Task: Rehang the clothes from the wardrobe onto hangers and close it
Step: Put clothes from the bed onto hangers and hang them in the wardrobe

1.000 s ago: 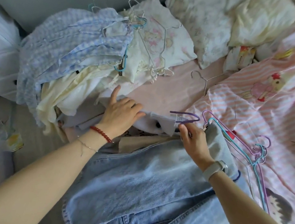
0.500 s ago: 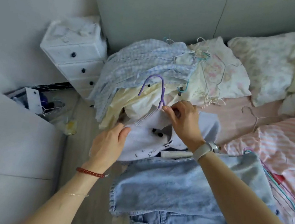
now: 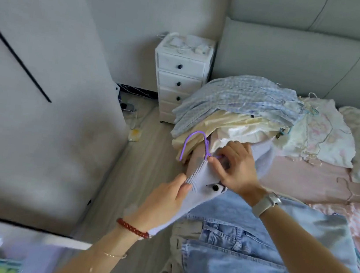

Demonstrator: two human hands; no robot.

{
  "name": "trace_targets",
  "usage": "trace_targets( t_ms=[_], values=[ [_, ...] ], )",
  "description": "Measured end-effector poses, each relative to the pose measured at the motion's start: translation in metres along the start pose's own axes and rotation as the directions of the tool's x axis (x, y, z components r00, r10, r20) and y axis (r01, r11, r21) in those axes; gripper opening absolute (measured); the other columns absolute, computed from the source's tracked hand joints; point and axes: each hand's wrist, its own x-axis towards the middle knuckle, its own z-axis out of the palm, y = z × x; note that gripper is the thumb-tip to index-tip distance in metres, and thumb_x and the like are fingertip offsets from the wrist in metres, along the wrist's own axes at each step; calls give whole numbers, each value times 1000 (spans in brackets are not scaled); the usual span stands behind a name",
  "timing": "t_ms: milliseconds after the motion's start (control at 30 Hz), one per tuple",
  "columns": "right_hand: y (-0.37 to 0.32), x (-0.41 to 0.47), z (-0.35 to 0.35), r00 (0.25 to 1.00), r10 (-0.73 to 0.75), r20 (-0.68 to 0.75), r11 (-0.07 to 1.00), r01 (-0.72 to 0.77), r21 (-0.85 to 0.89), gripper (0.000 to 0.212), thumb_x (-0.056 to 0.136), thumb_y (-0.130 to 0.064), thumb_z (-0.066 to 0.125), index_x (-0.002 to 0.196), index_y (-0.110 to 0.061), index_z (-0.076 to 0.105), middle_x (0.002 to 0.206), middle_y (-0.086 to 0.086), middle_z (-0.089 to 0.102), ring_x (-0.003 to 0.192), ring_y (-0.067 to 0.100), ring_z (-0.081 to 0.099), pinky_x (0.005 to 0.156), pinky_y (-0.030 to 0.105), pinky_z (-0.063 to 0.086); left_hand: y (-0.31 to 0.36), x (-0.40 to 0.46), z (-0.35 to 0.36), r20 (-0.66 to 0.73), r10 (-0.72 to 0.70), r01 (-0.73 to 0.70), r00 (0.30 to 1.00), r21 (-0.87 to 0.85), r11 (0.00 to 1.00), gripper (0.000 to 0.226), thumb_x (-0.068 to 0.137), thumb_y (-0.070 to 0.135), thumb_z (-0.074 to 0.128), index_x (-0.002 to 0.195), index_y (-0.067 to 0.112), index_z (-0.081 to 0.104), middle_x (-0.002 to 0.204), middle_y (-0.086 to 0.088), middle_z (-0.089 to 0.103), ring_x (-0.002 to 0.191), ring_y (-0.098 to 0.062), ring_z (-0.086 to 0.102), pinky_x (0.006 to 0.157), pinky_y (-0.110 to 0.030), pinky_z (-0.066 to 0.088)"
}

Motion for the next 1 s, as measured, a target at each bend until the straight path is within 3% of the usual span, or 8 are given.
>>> trace_targets(
  t_ms=[233,367,433,533,600,700,867,1000],
  values=[
    [-125,-79,11,979,-161,129,979,142,144,49,87,-44,45,66,-3,63,60,9,58,55,25,56,58,28,35,-35,-166,-23,-56,-49,45,997,-59,997,38,97,19,43,63,24,26,57,3,34,60,-22,35,58,-31,25],
    [-191,-106,26,944,-230,235,936,149,319,42,85,-40,48,76,-2,64,64,8,60,56,24,56,58,34,43,-63,-244,-42,-188,-266,256,946,-74,964,39,96,21,42,60,22,27,52,2,32,55,-15,30,59,-30,26],
    [-228,-110,39,907,-277,317,906,136,401,39,85,-37,47,84,-2,64,69,6,61,59,22,55,60,32,45,-78,-280,-53,-326,-404,379,855,-140,915,37,96,23,43,61,19,31,52,1,33,57,-20,37,60,-31,29],
    [-289,-109,62,835,-387,392,843,148,518,29,89,-28,49,92,-3,64,77,6,63,67,19,56,64,28,44,-97,-332,-74,-555,-579,552,597,-240,799,42,89,42,47,62,10,40,52,-2,39,60,-25,42,53,-29,26],
    [-327,-106,77,779,-473,412,780,153,607,27,91,-20,44,98,-3,64,88,9,66,77,21,60,71,26,45,-108,-367,-90,-661,-615,597,430,-303,743,50,84,51,48,55,12,39,48,-1,38,52,-18,39,50,-29,28],
    [-377,-95,95,709,-576,407,682,142,717,33,94,-20,37,111,-2,60,99,8,63,90,22,60,81,27,45,-123,-417,-117,-748,-620,638,236,-362,679,54,89,47,50,46,19,32,40,2,31,43,-11,28,47,-28,22],
    [-424,-74,128,628,-686,368,585,175,792,52,97,-45,21,125,-14,51,113,-4,57,103,10,51,92,18,35,-145,-480,-159,-769,-631,612,98,-454,648,54,89,44,52,47,17,30,43,6,28,49,-14,30,51,-29,23],
    [-456,-54,170,537,-707,460,658,261,707,34,98,-24,35,123,-15,56,112,1,64,102,20,59,86,16,35,-159,-517,-184,-784,-618,579,-57,-530,620,47,91,37,53,62,0,57,61,-4,47,62,-16,40,58,-26,31]
  ],
)
